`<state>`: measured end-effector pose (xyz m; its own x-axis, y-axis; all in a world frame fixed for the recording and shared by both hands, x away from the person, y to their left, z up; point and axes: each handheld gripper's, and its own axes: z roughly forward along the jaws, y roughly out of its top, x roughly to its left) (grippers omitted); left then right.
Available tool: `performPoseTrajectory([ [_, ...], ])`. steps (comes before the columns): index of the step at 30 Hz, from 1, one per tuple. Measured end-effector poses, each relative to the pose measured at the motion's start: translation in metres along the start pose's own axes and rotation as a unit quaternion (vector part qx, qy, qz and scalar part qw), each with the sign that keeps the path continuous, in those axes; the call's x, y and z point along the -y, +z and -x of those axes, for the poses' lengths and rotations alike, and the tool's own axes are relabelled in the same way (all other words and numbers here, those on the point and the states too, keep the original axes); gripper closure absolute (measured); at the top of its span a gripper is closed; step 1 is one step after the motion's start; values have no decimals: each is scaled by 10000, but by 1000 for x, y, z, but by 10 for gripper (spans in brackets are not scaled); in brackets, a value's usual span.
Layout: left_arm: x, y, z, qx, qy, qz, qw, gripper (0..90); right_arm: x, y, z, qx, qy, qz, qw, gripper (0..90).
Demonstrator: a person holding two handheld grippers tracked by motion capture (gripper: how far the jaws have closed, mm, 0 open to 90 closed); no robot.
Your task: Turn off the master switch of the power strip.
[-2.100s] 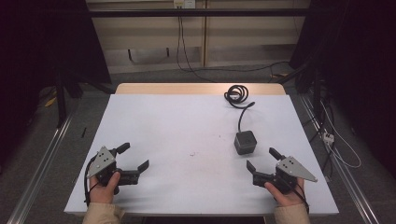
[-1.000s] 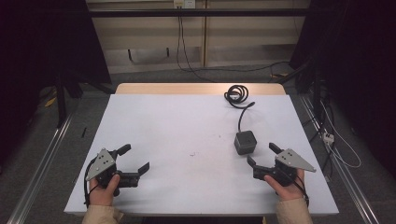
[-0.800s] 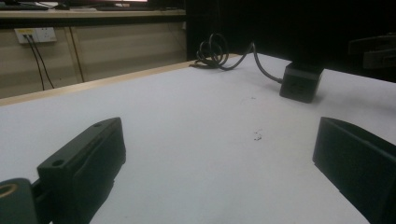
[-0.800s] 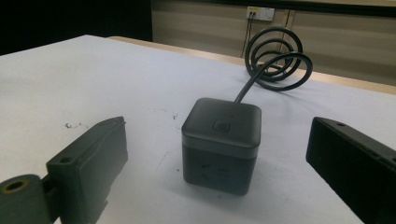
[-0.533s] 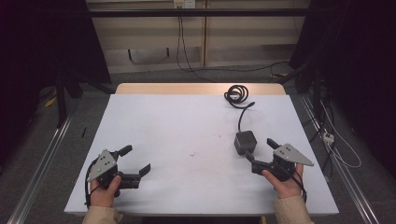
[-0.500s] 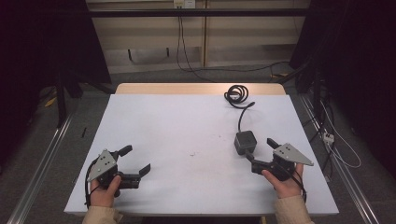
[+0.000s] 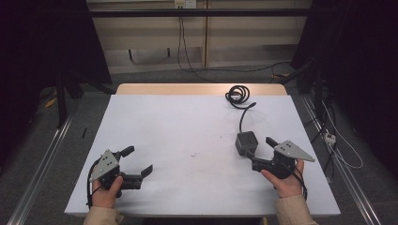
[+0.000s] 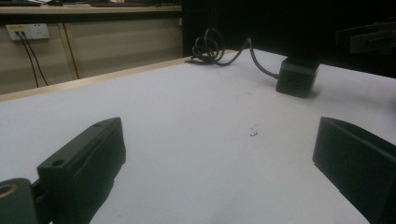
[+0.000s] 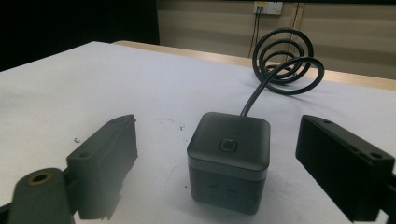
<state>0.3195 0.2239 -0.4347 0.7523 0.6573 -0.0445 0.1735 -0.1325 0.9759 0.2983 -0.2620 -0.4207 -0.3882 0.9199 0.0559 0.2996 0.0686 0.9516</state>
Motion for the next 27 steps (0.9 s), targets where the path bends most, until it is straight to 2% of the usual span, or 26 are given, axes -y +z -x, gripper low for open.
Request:
performPoseTrajectory([
  [15, 0, 3, -1, 55, 91, -39, 9999, 22, -5, -1, 6, -111, 89, -36, 9999, 320],
  [27, 0, 4, 0, 66, 63, -32, 10000, 22, -10, 2, 12, -242, 129, -83, 9996, 482],
])
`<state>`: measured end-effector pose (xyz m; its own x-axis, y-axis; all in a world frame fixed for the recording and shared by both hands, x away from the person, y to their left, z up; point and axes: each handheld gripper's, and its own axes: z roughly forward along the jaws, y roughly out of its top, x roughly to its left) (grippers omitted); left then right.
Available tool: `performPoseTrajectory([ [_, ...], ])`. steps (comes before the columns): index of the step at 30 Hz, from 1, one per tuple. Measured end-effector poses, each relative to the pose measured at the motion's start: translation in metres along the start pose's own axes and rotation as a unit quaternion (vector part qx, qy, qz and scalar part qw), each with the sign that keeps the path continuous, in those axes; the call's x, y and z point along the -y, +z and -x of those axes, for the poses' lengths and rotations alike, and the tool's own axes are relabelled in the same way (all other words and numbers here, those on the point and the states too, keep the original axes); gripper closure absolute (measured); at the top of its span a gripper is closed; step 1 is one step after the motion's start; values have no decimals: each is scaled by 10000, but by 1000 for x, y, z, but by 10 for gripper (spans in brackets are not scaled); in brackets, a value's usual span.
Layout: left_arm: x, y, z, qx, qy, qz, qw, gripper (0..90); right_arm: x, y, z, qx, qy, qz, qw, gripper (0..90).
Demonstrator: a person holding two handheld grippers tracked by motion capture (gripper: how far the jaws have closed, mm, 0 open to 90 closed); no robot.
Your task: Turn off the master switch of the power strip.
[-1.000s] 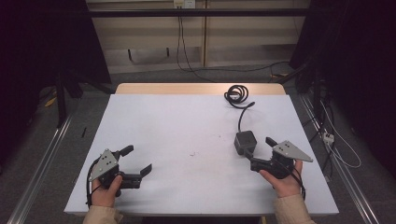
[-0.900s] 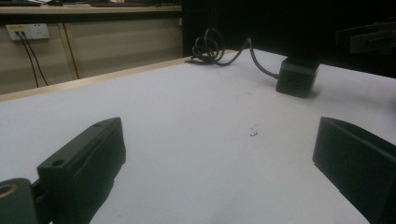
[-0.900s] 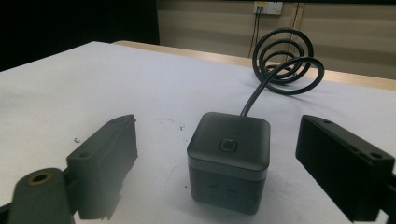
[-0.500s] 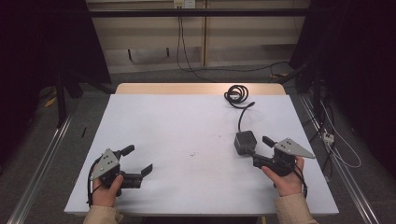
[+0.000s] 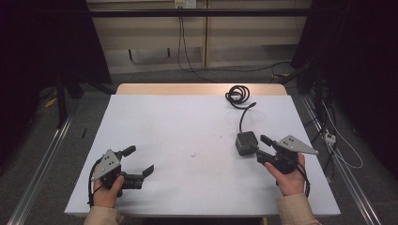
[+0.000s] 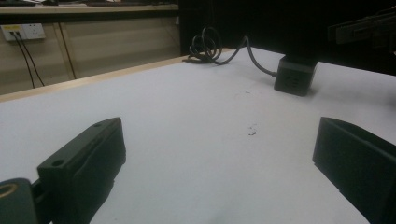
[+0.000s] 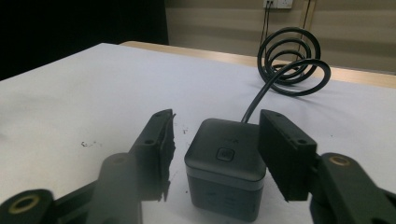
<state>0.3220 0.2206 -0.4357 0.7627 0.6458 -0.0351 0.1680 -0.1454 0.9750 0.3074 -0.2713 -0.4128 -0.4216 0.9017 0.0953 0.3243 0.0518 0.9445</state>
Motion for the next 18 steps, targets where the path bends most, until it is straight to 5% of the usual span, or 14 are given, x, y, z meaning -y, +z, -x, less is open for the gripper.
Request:
performPoseTrajectory([
  [18, 1, 1, 1, 8, 28, -39, 10000, 22, -5, 3, 6, 14, -18, -5, 10000, 629],
])
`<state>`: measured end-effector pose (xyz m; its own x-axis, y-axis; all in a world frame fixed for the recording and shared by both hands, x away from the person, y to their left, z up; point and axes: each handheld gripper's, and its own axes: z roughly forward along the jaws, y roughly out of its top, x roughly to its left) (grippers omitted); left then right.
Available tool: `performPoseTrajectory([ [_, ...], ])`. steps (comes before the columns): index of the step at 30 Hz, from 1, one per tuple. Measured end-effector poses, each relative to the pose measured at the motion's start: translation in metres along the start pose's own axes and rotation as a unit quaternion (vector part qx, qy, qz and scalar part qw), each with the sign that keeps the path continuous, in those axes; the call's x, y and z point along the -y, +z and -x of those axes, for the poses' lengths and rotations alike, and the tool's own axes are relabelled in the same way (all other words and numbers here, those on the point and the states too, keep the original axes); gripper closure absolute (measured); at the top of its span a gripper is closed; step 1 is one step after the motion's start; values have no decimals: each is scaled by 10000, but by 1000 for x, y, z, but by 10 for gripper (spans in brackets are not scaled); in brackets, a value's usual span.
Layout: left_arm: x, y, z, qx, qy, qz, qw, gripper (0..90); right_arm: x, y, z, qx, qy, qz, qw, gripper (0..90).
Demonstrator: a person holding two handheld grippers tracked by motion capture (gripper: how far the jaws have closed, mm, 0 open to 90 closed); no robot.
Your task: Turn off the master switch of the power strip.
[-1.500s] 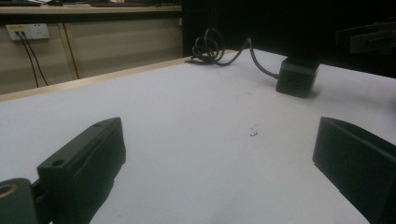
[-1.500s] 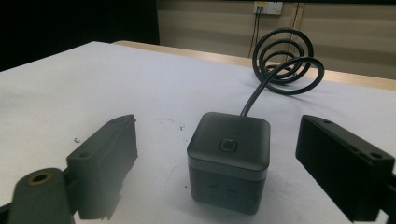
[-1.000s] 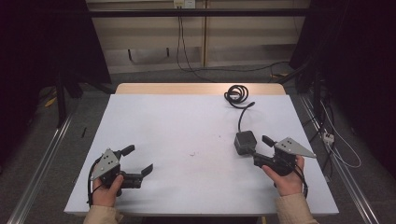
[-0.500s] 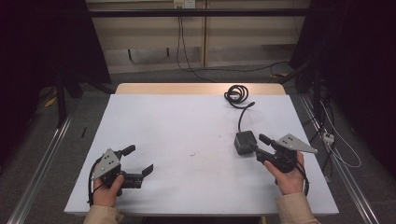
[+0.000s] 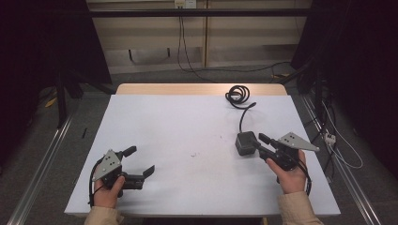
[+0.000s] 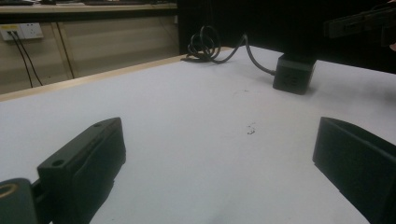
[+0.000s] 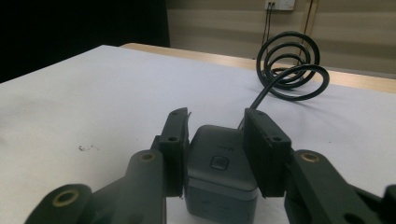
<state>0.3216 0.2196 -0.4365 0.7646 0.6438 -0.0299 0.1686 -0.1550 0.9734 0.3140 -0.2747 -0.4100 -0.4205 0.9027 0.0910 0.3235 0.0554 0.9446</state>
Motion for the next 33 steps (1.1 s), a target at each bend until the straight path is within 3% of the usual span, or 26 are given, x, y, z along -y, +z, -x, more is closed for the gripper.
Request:
performPoseTrajectory([
  [9, 0, 1, 0, 1, -2, 12, 10000, 22, -2, 6, 0, -138, 29, -99, 9999, 626],
  [18, 1, 1, 0, -6, -4, 5, 10000, 22, -2, 12, 3, -24, 75, -273, 9996, 653],
  [33, 0, 0, 0, -16, 25, 7, 10000, 22, -9, 18, 6, -47, 81, -330, 9994, 745],
])
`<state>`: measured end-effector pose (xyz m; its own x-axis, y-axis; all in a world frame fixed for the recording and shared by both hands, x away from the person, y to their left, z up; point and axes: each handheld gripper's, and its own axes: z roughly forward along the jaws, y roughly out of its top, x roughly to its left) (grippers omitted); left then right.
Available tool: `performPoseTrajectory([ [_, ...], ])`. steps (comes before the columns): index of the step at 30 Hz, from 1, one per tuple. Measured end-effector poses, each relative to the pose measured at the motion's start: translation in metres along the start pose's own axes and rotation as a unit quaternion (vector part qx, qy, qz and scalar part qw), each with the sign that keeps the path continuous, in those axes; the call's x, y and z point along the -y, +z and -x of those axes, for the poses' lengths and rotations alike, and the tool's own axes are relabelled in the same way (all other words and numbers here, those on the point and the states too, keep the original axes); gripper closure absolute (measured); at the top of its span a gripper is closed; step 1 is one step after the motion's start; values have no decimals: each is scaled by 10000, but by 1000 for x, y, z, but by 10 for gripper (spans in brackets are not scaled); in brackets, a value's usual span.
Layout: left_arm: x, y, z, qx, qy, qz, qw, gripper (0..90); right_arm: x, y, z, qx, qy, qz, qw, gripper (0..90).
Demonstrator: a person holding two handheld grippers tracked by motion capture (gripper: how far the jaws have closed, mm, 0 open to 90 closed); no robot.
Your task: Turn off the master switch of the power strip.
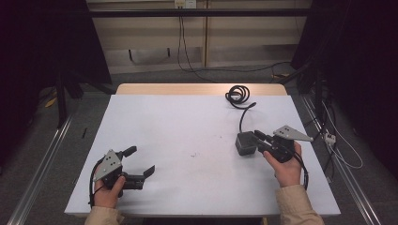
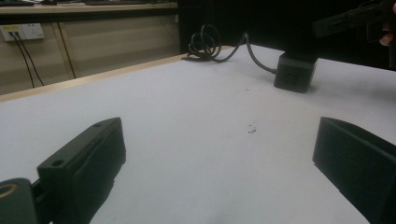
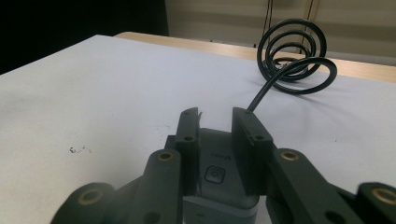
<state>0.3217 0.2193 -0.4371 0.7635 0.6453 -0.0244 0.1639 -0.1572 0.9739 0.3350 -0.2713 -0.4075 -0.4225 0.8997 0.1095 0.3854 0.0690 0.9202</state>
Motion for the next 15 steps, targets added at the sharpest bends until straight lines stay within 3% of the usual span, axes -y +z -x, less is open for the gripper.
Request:
performPoseTrajectory([
  [15, 0, -1, 0, -3, 11, 1, 10000, 22, -1, 6, 2, -52, 51, -58, 10000, 790],
])
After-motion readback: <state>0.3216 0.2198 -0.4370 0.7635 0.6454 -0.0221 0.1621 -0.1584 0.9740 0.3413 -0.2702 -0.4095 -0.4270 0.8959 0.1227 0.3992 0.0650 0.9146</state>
